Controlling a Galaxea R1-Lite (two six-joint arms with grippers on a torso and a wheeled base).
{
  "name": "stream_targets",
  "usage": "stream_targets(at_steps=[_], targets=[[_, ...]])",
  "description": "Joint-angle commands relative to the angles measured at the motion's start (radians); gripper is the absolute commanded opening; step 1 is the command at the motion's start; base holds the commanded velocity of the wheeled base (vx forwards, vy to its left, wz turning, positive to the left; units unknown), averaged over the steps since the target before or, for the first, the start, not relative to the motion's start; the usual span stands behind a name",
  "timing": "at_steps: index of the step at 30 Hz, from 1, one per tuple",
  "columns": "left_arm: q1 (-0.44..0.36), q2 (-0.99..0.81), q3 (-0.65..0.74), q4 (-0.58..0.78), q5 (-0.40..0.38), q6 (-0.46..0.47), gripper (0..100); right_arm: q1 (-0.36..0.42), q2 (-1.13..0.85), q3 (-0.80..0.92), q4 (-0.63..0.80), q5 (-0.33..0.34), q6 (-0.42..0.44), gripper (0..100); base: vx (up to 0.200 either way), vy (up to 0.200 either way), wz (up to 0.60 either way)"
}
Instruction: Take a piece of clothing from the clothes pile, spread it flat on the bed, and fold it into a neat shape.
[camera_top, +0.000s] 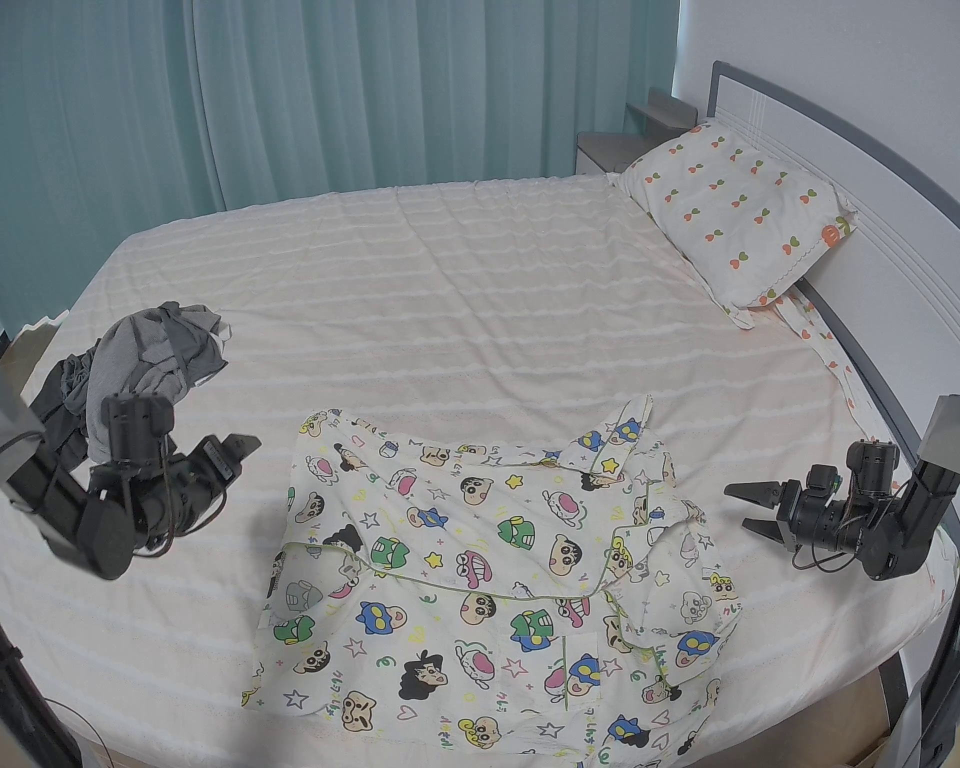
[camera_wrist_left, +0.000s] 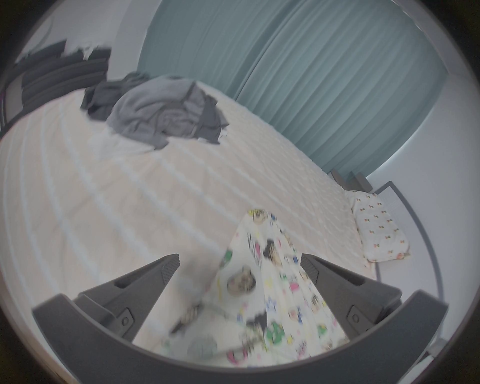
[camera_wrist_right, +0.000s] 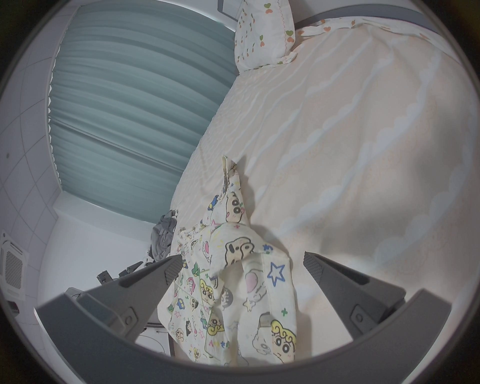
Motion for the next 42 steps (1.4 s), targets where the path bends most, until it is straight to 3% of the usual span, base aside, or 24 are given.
stream_targets(at_steps=[1,8,20,21,26,34,42], targets=[[0.012,-0.245,0.261,-0.005,-0.168,-0.131,100,-0.024,0.072,0.043,-0.025,0.092,-0.028,100,0.000,0.000,0.00],[0.012,-0.244,0.268,-0.005,-0.213,-0.137,100,0.045,0.109,0.041,-0.024,0.078,-0.072,100,0.000,0.000,0.00],[0.007,-0.233,0.268,-0.005,-0.213,-0.137,100,0.061,0.138,0.005,-0.024,0.053,-0.072,100,0.000,0.000,0.00],[0.007,-0.233,0.268,-0.005,-0.213,-0.137,100,0.062,0.137,0.009,-0.024,0.053,-0.072,0,0.000,0.000,0.00],[0.007,-0.233,0.268,-0.005,-0.211,-0.137,100,0.062,0.132,0.022,-0.024,0.016,-0.072,0,0.000,0.000,0.00],[0.007,-0.235,0.268,-0.005,-0.207,-0.137,100,0.054,0.132,0.069,-0.077,0.013,-0.089,0,0.000,0.000,0.00],[0.007,-0.233,0.274,-0.005,-0.207,-0.134,100,-0.024,0.134,0.088,-0.192,0.007,-0.090,0,0.000,0.000,0.00]])
